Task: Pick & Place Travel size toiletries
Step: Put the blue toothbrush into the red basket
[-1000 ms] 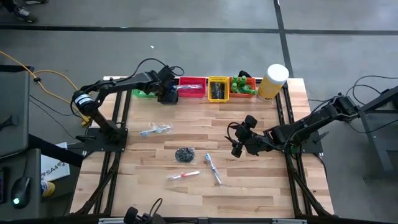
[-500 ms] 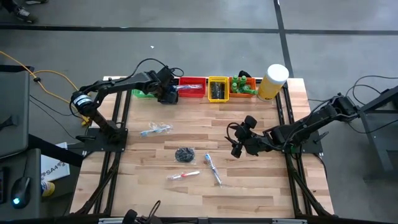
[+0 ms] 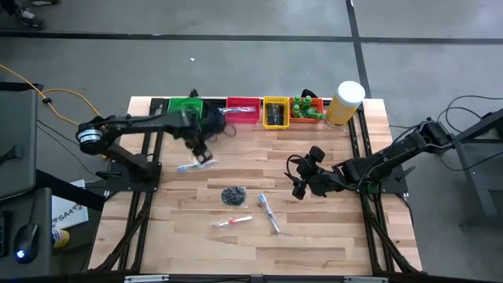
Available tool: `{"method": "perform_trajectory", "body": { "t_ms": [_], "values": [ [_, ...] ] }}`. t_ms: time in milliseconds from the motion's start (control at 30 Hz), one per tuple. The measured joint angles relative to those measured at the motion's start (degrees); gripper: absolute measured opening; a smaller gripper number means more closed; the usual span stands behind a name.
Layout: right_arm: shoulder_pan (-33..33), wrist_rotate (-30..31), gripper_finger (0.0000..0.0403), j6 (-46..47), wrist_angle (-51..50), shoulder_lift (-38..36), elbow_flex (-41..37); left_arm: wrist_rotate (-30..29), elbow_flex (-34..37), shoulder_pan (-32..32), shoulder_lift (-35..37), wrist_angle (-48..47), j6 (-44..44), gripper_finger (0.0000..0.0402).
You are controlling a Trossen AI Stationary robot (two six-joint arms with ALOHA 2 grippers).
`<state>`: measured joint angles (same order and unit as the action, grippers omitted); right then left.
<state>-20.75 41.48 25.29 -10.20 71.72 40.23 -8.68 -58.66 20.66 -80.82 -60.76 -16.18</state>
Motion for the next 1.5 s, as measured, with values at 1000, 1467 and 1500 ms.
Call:
{"method": "perform_trajectory", "body": {
  "t_ms": [1000, 1467, 1500],
  "values": [
    [-1.78, 0.08, 0.0236, 0.16, -0.1, -0.02, 0.0, -1.27, 16.9, -17.62, 2.6, 6.68, -0.59, 0.0114],
    [-1.78, 0.08, 0.0236, 0.16, -0.06, -0.04, 0.0, -1.3, 16.9, -14.36, 3.67, 11.82, -3.17, 0.015],
    [-1.78, 0.08, 0.0236, 0.16, -0.06, -0.04, 0.0, -1.21, 16.9, -13.84, 3.67, 11.81, -3.03, 0.0161]
  ]
}}
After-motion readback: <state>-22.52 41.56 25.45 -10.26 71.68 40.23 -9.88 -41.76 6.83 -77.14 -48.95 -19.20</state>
